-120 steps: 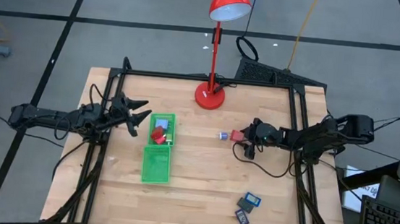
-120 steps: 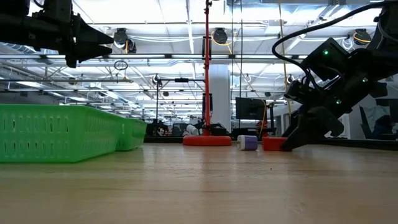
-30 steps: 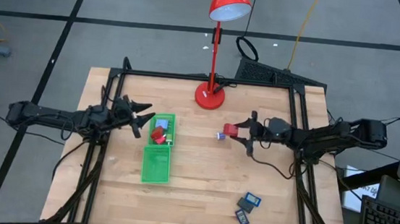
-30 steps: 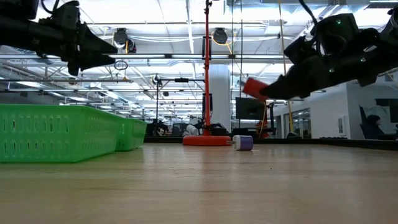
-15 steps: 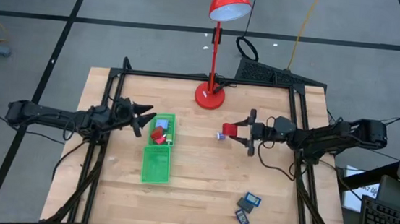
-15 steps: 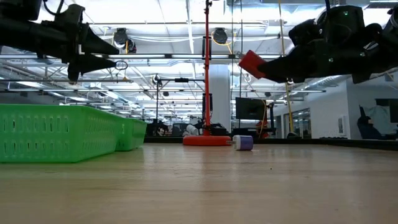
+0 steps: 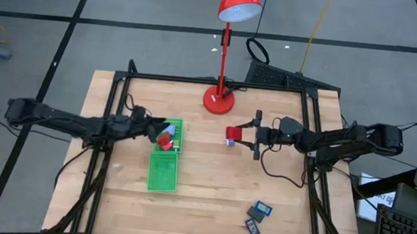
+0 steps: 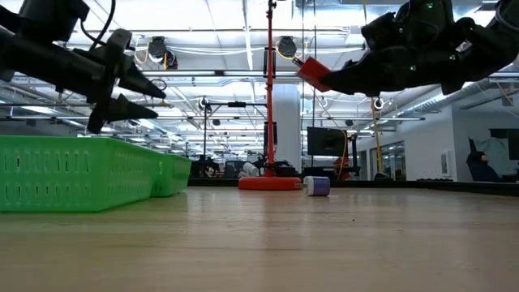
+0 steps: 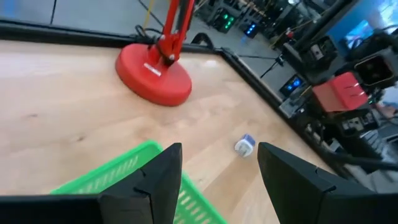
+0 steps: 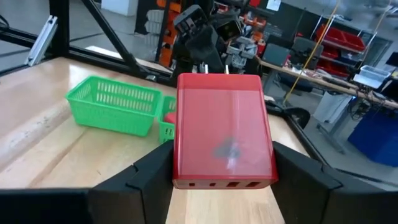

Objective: Pick & Place Office items
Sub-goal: Put the red charger adapter into the top green bin

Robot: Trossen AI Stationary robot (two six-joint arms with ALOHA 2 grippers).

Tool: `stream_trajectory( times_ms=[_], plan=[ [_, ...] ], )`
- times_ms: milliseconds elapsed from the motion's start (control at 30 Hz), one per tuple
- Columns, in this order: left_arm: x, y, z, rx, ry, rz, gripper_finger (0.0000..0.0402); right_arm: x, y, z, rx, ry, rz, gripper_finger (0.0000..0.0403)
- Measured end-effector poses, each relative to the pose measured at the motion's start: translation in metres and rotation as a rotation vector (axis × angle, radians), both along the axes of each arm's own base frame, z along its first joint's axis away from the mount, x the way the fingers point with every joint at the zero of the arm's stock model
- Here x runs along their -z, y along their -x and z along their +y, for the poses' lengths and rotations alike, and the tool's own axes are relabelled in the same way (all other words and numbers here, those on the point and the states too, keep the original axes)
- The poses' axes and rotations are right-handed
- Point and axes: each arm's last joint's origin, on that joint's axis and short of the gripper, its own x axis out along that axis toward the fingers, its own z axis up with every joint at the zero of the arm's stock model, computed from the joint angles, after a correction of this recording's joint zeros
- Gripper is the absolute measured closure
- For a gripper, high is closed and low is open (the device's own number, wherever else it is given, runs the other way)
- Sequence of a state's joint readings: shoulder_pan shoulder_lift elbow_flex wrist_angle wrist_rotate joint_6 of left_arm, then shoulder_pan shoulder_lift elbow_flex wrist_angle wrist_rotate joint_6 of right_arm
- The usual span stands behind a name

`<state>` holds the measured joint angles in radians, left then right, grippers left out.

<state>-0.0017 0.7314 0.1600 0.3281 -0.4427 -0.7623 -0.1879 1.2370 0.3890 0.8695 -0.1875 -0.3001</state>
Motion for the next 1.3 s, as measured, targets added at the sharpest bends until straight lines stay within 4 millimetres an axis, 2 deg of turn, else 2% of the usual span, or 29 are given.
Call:
stream_trajectory(
  times_ms=[133,367,567,733,900,1100,1300],
  plan=[
    [-0.002,-0.009,0.0,0.014,0.0,-0.061,0.0188,-0.003,-0.004,-0.001,0.0,0.007,-0.007,0.0186],
    [0.0,-0.024,-0.003,0.11,0.014,-0.127,0.0188,0.003,-0.014,-0.002,-0.004,0.026,0.028,0.0184],
    [0.003,-0.039,-0.005,0.167,-0.047,-0.089,0.0187,0.005,-0.027,0.007,-0.029,0.084,0.049,0.0186],
    [-0.005,-0.064,-0.011,0.233,-0.119,-0.051,0.018,0.004,-0.037,0.016,0.01,0.172,0.084,0.0183],
    [-0.019,-0.096,-0.015,0.257,-0.172,-0.047,0.0144,0.003,-0.042,0.023,0.09,0.275,0.119,0.0186],
    [-0.027,-0.132,-0.017,0.252,-0.135,-0.062,0.0103,0.001,-0.043,0.031,0.148,0.367,0.13,0.0183],
    [-0.03,-0.167,-0.018,0.252,-0.14,-0.064,0.0086,0.001,-0.043,0.034,0.156,0.403,0.133,0.0186]
  ],
)
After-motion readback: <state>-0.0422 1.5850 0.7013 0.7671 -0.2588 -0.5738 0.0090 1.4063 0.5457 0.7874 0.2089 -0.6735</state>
